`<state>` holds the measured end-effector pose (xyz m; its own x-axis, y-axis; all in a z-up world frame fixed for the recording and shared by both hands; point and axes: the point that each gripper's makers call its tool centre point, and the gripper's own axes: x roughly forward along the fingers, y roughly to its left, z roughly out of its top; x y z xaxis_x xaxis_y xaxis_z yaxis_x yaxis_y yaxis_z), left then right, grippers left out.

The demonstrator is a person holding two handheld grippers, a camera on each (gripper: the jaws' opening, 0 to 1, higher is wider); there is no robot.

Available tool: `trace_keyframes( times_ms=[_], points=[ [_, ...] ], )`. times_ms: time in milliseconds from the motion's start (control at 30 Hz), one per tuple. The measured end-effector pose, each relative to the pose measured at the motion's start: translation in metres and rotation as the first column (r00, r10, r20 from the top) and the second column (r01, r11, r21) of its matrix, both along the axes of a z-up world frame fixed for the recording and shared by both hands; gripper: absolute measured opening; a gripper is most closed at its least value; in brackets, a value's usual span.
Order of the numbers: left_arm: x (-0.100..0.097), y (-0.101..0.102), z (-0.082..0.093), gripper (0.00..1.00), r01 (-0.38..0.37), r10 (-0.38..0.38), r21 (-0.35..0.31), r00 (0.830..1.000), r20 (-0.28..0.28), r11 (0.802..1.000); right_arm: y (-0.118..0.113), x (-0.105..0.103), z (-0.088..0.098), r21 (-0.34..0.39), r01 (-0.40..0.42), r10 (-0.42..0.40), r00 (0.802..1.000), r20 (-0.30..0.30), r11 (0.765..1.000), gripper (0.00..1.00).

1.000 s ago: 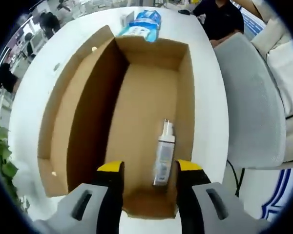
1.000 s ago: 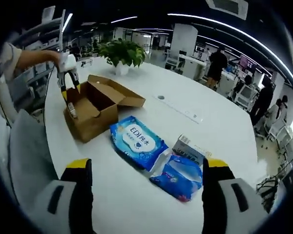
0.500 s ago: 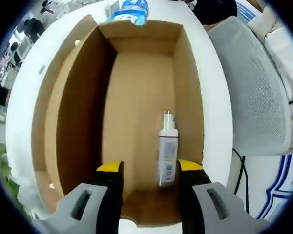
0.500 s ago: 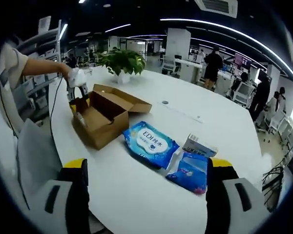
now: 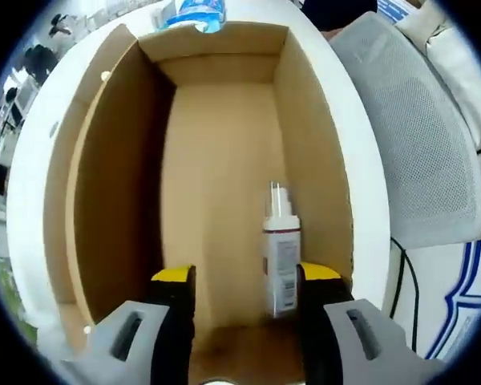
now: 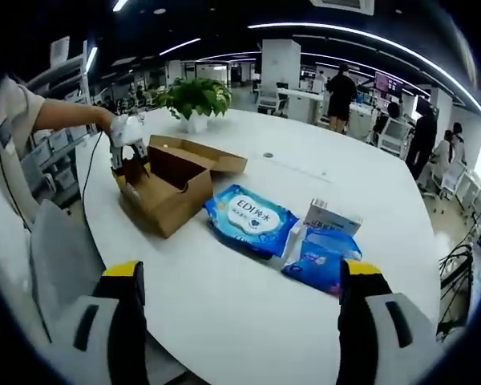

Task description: Operate the shoe box by opening the lid, removing the specified soft item, and placing it in the target area until the item is outside and the box remains undamaged.

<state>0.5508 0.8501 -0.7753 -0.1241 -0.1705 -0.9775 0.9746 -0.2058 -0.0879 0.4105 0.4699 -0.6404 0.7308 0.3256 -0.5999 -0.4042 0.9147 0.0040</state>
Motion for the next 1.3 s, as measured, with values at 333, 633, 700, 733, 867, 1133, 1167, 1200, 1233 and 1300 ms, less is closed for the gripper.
trace_keyframes(
  times_ms=[333, 633, 700, 733, 867, 1133, 1167, 1200, 1233, 1300],
  points=[
    [0.008, -0.005, 0.002, 0.52, -0.014, 0.014, -0.02, 1.0, 0.018, 1.0, -0.002, -0.003, -0.002, 0.008, 0.013, -0.013, 1.0, -0.005, 1.0, 0.96],
    [0.015, -0.011, 0.012, 0.46, -0.011, 0.013, -0.043, 0.998, 0.064, 0.999, -0.002, -0.001, 0.001, 0.011, 0.011, -0.011, 1.0, 0.003, 1.0, 0.96],
    [0.01, -0.011, 0.014, 0.47, 0.004, -0.002, -0.043, 0.999, 0.045, 0.999, -0.001, -0.001, 0.0, 0.01, 0.009, -0.009, 1.0, 0.001, 1.0, 0.96],
    [0.006, -0.01, 0.013, 0.47, 0.03, -0.028, -0.039, 0.999, 0.039, 0.999, -0.001, -0.001, -0.001, 0.01, 0.008, -0.008, 1.0, 0.0, 1.0, 0.96],
    [-0.004, -0.012, 0.009, 0.46, 0.065, -0.065, -0.031, 0.998, 0.019, 0.997, 0.001, -0.002, -0.002, 0.015, 0.005, -0.005, 1.0, -0.004, 1.0, 0.96],
    [-0.01, -0.017, -0.001, 0.37, 0.086, -0.086, -0.032, 0.996, 0.005, 0.996, 0.003, -0.003, -0.003, 0.018, -0.001, 0.001, 1.0, -0.008, 1.0, 0.95],
    [-0.01, -0.018, -0.001, 0.36, 0.087, -0.087, -0.034, 0.996, 0.004, 0.996, 0.002, -0.003, -0.003, 0.017, 0.001, -0.001, 1.0, -0.008, 1.0, 0.94],
    [-0.011, -0.018, -0.002, 0.34, 0.084, -0.084, -0.035, 0.996, 0.004, 0.996, 0.002, -0.004, -0.003, 0.017, 0.002, -0.002, 1.0, -0.008, 1.0, 0.94],
    [-0.012, -0.018, -0.003, 0.33, 0.084, -0.084, -0.036, 0.996, 0.001, 0.996, 0.001, -0.004, -0.003, 0.017, 0.004, -0.004, 1.0, -0.008, 1.0, 0.94],
    [-0.015, -0.019, -0.004, 0.32, 0.087, -0.087, -0.04, 0.996, -0.004, 0.995, 0.001, -0.005, -0.003, 0.019, 0.007, -0.007, 1.0, -0.008, 1.0, 0.94]
  ],
)
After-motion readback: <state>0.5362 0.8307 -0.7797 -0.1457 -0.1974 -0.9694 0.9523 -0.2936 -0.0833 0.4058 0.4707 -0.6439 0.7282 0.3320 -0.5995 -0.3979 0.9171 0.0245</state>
